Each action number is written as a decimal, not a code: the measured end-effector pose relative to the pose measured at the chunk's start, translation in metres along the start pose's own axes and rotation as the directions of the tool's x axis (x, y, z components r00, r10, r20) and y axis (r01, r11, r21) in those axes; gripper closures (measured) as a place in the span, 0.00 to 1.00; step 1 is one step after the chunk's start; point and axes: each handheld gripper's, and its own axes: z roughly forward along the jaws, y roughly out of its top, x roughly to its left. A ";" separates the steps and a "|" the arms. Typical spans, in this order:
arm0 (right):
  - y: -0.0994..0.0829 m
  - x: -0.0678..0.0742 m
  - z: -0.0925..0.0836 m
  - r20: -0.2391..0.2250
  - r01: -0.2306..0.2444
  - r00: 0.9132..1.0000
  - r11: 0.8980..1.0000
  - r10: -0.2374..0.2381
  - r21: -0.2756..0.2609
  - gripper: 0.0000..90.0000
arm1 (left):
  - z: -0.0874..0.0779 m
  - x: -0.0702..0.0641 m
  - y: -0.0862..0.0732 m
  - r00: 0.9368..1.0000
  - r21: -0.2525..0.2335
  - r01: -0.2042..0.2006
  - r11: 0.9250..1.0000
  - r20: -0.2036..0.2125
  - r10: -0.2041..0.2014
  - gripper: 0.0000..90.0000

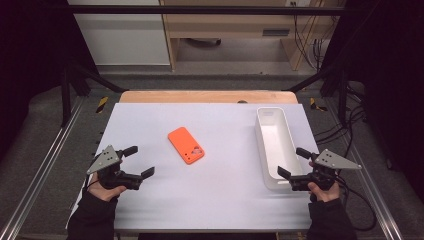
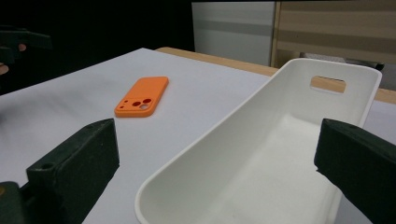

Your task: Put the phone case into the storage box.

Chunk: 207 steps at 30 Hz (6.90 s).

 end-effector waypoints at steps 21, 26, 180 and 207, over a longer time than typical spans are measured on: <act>0.001 0.000 -0.002 0.000 0.000 1.000 1.000 0.000 -0.003 0.00 | 0.006 -0.003 0.006 1.000 0.017 -0.013 1.000 -0.003 0.013 0.00; 0.002 0.000 -0.002 0.000 0.002 1.000 1.000 -0.002 -0.007 0.00 | 0.009 -0.005 0.010 1.000 0.024 -0.011 1.000 -0.014 0.012 0.00; 0.000 0.002 0.005 0.009 0.008 1.000 1.000 -0.008 0.027 0.00 | 0.202 0.053 0.051 0.978 0.312 0.013 0.950 -0.204 0.054 0.77; 0.000 0.002 0.005 0.010 0.006 1.000 1.000 -0.007 0.027 0.00 | 0.224 0.059 0.028 0.974 0.347 0.047 0.937 -0.223 0.034 1.00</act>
